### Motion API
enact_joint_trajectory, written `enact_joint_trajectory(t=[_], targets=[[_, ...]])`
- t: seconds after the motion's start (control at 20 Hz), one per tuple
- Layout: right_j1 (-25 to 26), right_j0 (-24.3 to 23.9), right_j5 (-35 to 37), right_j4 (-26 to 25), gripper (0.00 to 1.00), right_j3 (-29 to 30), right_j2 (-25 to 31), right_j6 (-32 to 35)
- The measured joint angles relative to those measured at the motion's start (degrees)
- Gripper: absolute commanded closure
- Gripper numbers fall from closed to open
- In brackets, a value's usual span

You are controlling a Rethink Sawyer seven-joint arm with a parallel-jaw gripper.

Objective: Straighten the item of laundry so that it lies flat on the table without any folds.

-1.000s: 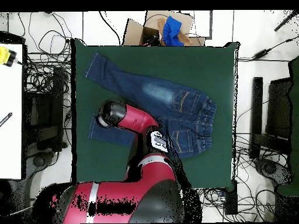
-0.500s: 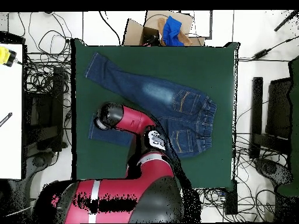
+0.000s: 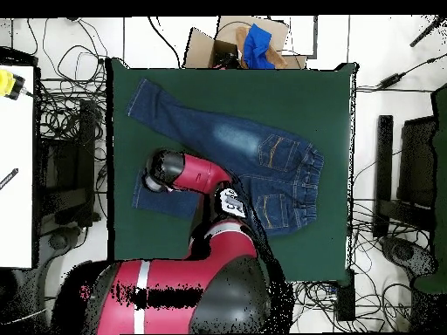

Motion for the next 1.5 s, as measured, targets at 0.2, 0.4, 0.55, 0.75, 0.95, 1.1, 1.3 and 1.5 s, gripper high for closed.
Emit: enact_joint_trajectory(t=[0.2,0.4,0.55,0.75,0.95,1.1,1.3,1.5], targets=[[0.95,-0.12,3.53,-1.15,0.00,-2.52,-0.01,0.00],[1.50,-0.13,5.59,-2.01,0.00,-4.06,-0.01,0.00],[1.96,-0.08,7.30,-2.82,0.00,-5.43,-0.02,0.00],[2.34,-0.08,8.54,-3.26,0.00,-6.43,-0.02,-0.01],[2.42,0.12,8.54,-3.40,1.00,-7.03,-0.02,-0.01],[2.63,0.24,8.71,-3.52,1.00,-7.56,-0.05,-0.01],[2.58,0.34,8.74,-3.97,1.00,-7.67,-0.05,-0.01],[2.57,0.34,8.74,-4.02,1.00,-7.68,-0.04,-0.01]])
